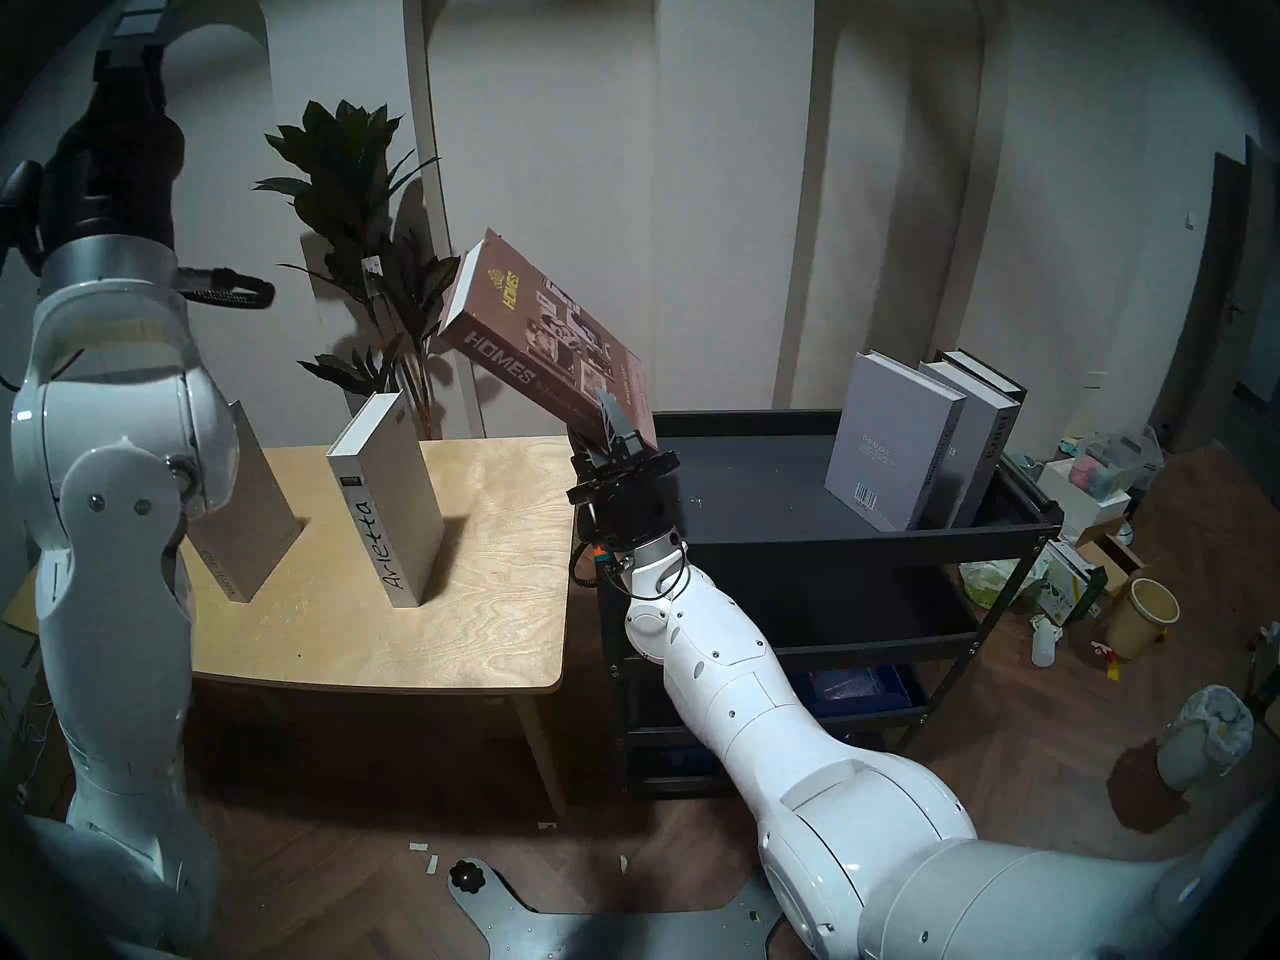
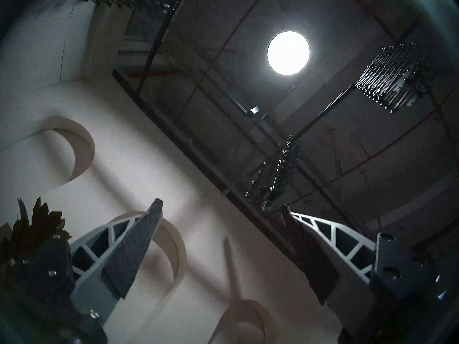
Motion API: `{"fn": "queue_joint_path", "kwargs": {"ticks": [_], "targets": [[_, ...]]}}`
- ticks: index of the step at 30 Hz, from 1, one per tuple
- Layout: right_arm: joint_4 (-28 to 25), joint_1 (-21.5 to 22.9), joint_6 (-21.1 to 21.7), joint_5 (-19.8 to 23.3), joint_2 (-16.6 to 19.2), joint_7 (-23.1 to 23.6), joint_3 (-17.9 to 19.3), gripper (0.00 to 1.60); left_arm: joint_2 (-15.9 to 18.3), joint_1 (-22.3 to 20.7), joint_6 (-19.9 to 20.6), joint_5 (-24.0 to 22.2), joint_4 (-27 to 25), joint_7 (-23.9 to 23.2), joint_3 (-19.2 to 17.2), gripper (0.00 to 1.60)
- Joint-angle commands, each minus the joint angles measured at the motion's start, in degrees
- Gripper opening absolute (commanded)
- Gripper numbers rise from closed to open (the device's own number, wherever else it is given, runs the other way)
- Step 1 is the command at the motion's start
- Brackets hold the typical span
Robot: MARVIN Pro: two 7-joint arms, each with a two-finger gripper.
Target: Move the books from the display table onto the shelf, standing them upright with spines facing out and tallest at one end
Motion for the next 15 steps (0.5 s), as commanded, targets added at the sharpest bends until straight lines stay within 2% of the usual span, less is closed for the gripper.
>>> {"fn": "queue_joint_path", "kwargs": {"ticks": [1, 7, 12, 15], "targets": [[-0.04, 4.05, -3.06, 5.24, -2.87, 0.39, 3.08, 0.00, 1.43, -3.91, -0.02, -1.68, -0.44, -2.69, -2.25, 1.60], [-0.78, 3.67, -7.90, 11.74, -3.09, 1.99, 6.21, 0.00, 4.56, -2.16, 0.82, -1.56, -0.44, -5.31, -5.67, 1.60], [-1.44, 3.51, -10.53, 16.09, -2.24, 4.92, 8.53, 0.00, 7.82, 1.92, 2.17, 0.76, -0.44, -7.91, -9.34, 1.60], [-1.64, 3.72, -11.46, 18.13, -1.61, 6.50, 9.83, 0.00, 8.63, 3.78, 2.75, 1.96, -0.44, -8.66, -11.66, 1.60]]}}
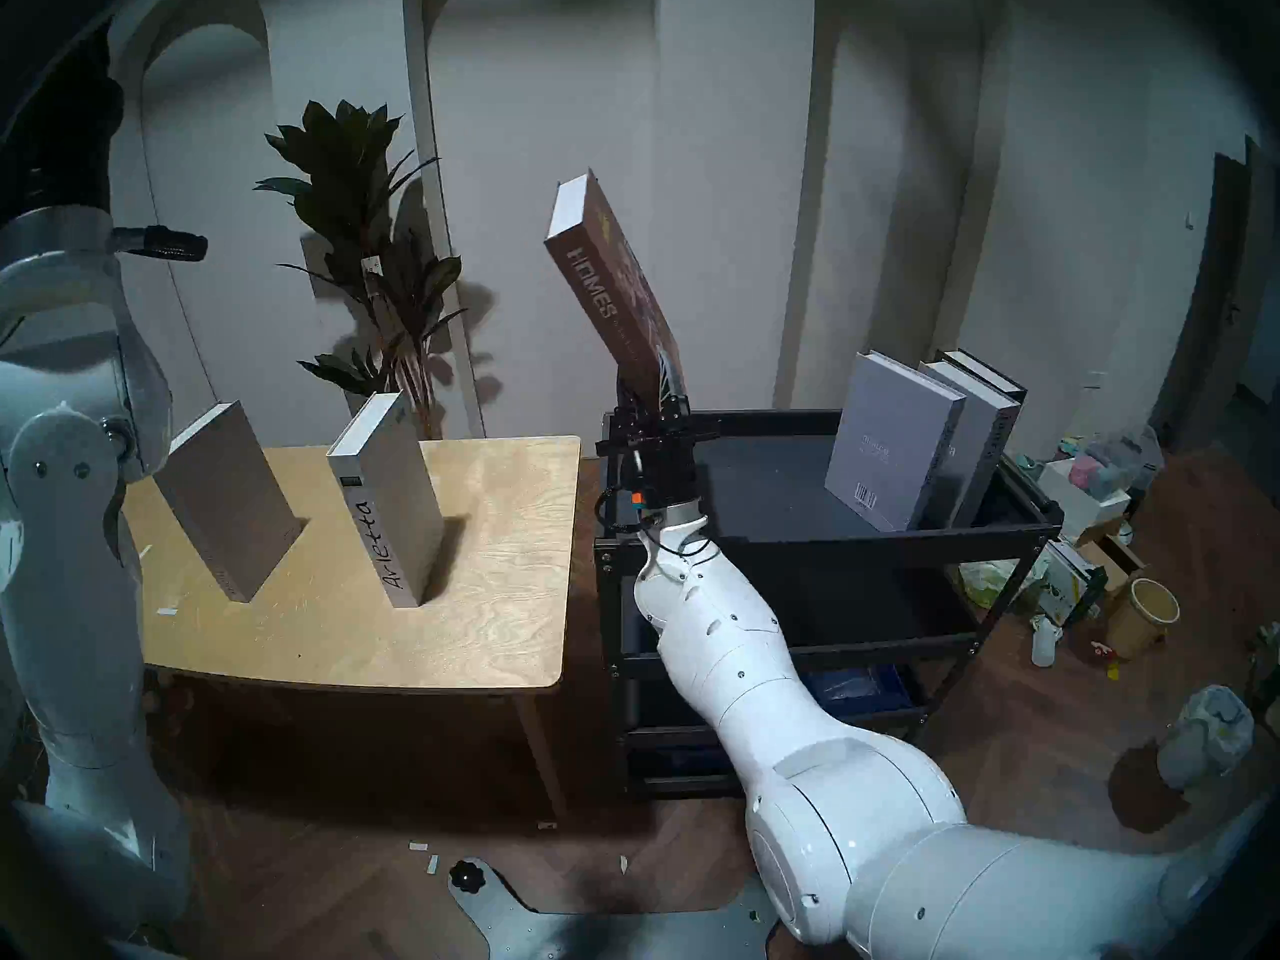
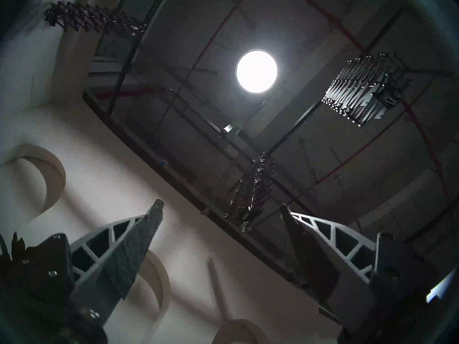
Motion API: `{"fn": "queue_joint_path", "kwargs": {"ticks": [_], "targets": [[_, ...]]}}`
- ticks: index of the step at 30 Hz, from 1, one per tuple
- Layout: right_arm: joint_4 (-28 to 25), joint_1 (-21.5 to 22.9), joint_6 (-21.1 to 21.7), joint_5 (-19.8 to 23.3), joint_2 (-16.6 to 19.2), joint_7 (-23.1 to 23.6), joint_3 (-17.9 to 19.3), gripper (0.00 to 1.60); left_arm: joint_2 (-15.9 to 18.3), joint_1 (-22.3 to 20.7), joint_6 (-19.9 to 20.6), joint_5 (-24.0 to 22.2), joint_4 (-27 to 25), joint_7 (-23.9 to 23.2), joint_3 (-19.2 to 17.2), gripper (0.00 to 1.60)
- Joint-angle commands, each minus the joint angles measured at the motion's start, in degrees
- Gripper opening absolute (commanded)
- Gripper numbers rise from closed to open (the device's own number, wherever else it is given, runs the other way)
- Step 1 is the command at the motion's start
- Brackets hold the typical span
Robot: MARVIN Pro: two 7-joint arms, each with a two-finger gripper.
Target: Move the books from the display table onto the shelf, standing them upright with spines facing out and tallest at one end
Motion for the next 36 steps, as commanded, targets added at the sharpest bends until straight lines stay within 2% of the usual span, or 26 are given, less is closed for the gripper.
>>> {"fn": "queue_joint_path", "kwargs": {"ticks": [1, 7, 22, 36], "targets": [[-1.92, 1.55, -2.89, 4.56, 0.73, 0.90, 2.89, 0.00, 4.39, 4.42, 1.86, 3.61, 1.00, -2.51, -5.00, 1.60], [-3.48, 1.74, -4.48, 6.92, 2.09, 2.42, 4.76, 0.00, 5.47, 9.50, 4.01, 5.79, 6.46, -3.49, -7.63, 1.60], [-5.84, 0.22, -6.50, 10.88, 5.16, 6.29, 7.87, 0.00, 8.29, 21.22, 8.62, 10.39, 19.39, -7.81, -8.81, 1.60], [-9.07, -0.10, -6.50, 15.01, 5.44, 7.26, 8.85, 0.00, 9.97, 26.95, 10.38, 13.34, 25.78, -10.83, -10.16, 1.60]]}}
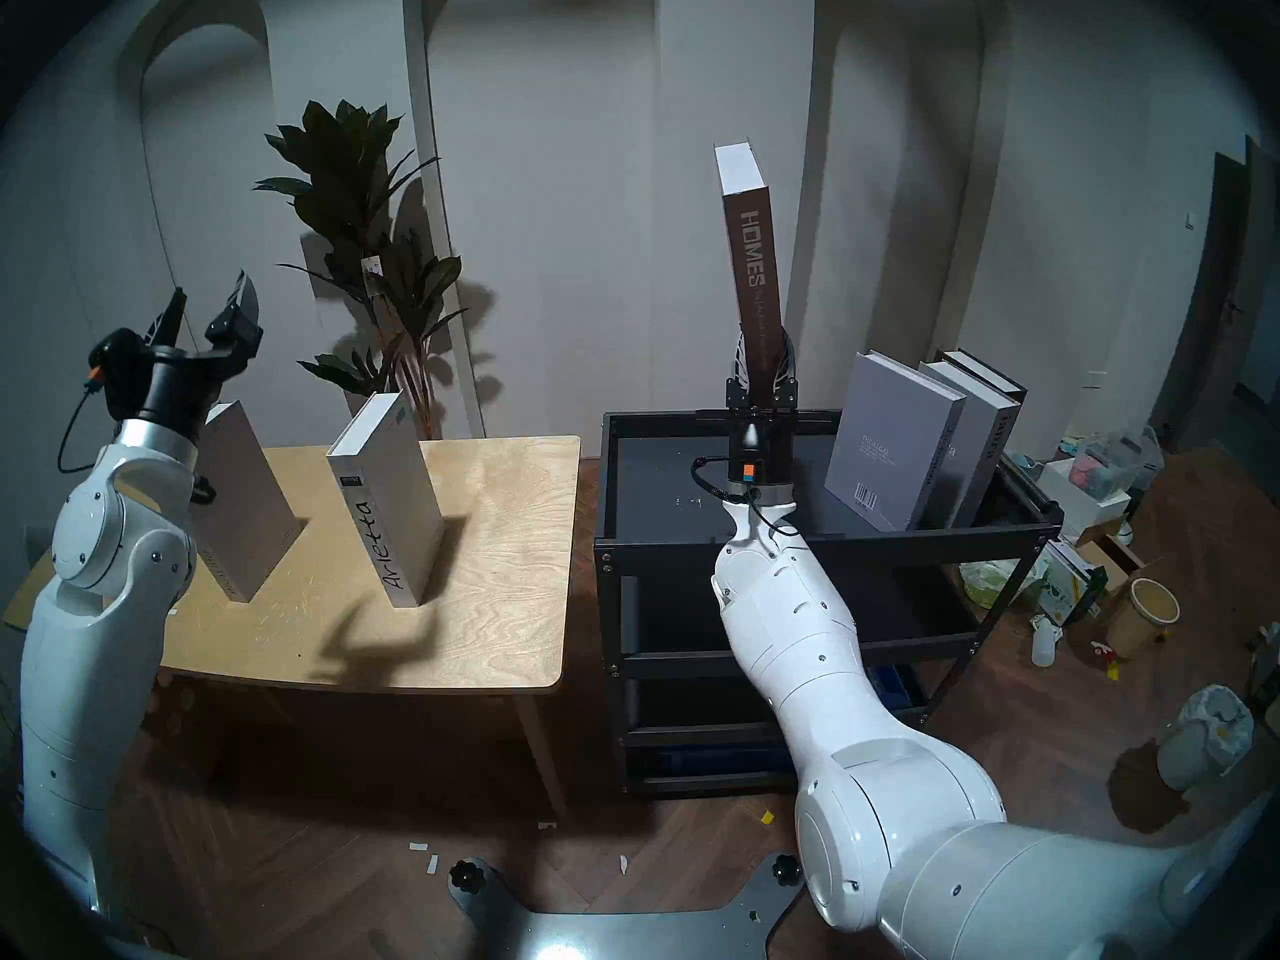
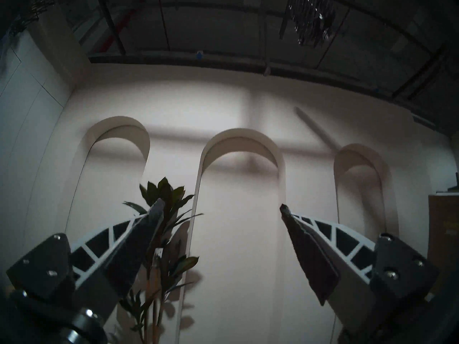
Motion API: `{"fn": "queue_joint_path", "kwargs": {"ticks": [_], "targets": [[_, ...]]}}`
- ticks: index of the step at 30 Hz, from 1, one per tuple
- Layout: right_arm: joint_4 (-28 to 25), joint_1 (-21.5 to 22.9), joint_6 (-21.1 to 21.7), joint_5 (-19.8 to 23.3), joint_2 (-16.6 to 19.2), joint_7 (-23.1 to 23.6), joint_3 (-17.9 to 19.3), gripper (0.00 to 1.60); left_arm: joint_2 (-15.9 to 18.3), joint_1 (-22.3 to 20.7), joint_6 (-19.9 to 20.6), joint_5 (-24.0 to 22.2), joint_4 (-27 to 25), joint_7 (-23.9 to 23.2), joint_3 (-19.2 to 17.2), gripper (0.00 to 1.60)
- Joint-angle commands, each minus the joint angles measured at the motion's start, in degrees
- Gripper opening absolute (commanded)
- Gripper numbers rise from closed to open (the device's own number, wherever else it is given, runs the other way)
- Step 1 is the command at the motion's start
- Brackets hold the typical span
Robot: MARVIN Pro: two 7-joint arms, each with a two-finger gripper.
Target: Move the books from the display table onto the shelf, standing them upright with spines facing out and tallest at one end
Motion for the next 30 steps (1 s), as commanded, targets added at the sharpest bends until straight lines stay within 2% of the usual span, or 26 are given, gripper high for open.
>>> {"fn": "queue_joint_path", "kwargs": {"ticks": [1, 18, 30], "targets": [[-3.58, 0.93, -0.23, 2.10, -0.41, 0.33, 0.17, 0.00, 1.61, 2.84, -0.11, 1.59, 1.18, -1.76, -1.15, 1.60], [-7.23, -0.58, -0.23, 7.41, -1.22, 1.59, 0.52, 0.00, 3.22, 7.63, 0.18, 4.36, 4.70, -5.83, -0.62, 1.60], [-12.18, 0.32, -0.23, 10.79, -2.09, 2.96, -0.56, 0.00, 3.82, 10.52, 0.02, 5.91, 4.97, -8.56, 0.09, 1.60]]}}
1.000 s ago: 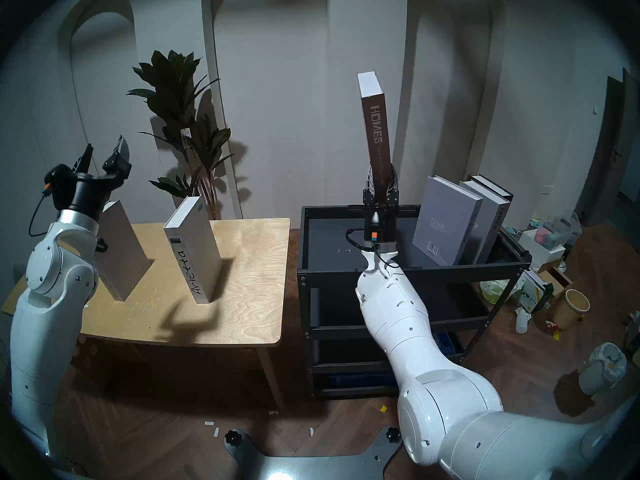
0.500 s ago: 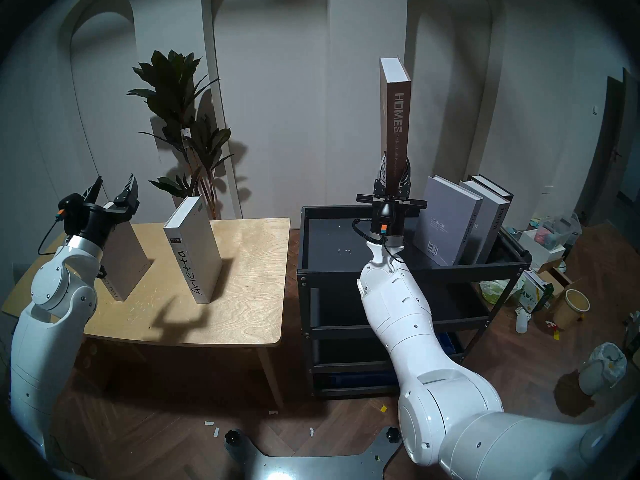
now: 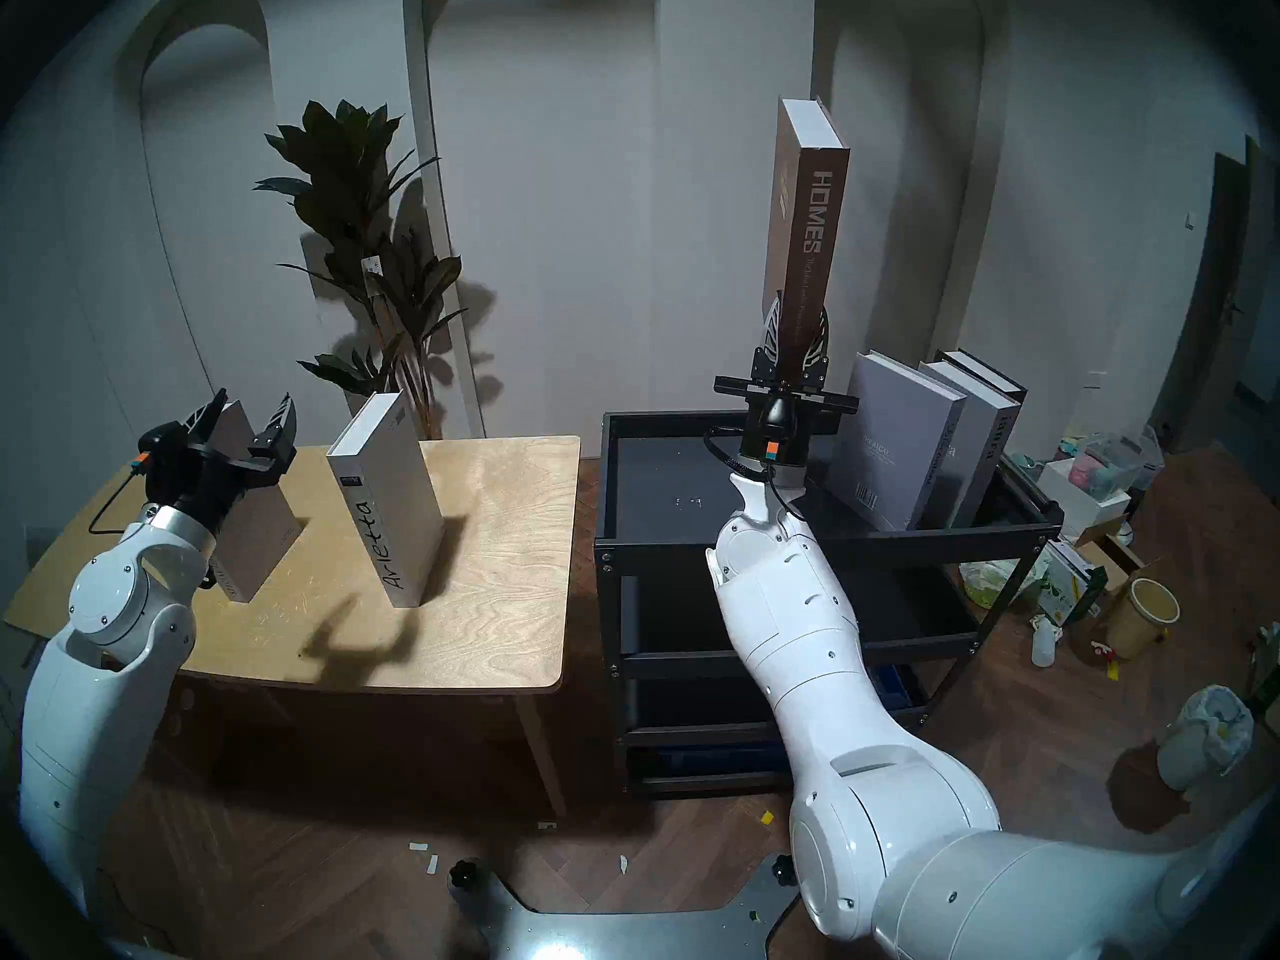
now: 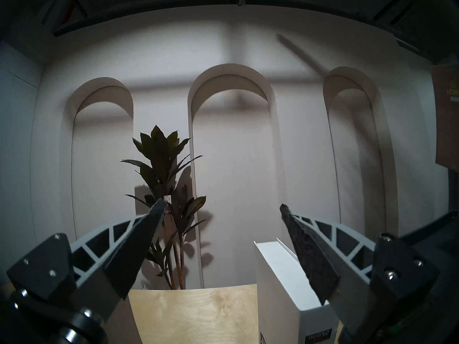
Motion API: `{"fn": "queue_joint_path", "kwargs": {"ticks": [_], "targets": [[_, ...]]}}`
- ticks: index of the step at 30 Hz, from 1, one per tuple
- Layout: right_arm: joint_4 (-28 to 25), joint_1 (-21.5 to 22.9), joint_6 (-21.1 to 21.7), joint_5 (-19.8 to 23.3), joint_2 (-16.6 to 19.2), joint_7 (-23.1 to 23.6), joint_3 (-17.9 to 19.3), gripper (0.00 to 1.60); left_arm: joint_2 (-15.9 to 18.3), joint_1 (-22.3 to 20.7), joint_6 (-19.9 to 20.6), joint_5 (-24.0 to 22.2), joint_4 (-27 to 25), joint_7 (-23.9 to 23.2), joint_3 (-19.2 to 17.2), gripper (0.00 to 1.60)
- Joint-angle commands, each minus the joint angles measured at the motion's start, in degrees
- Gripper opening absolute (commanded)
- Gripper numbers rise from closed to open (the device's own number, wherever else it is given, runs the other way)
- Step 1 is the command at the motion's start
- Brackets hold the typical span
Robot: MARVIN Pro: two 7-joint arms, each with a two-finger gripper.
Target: Move the books from the display table onto the shelf, standing them upright with spines facing out and tallest at one end
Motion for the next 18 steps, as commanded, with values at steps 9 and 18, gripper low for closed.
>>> {"fn": "queue_joint_path", "kwargs": {"ticks": [9, 18], "targets": [[-7.69, 2.30, 0.29, 4.73, -1.36, 1.51, -0.97, 0.00, 1.56, 3.91, -0.85, 2.19, -0.77, -3.94, 0.74, 1.60], [-5.61, 1.76, 4.78, 7.24, -1.39, 4.42, -1.72, 0.00, 2.71, 7.21, -1.68, 4.01, -1.16, -7.26, 0.86, 1.60]]}}
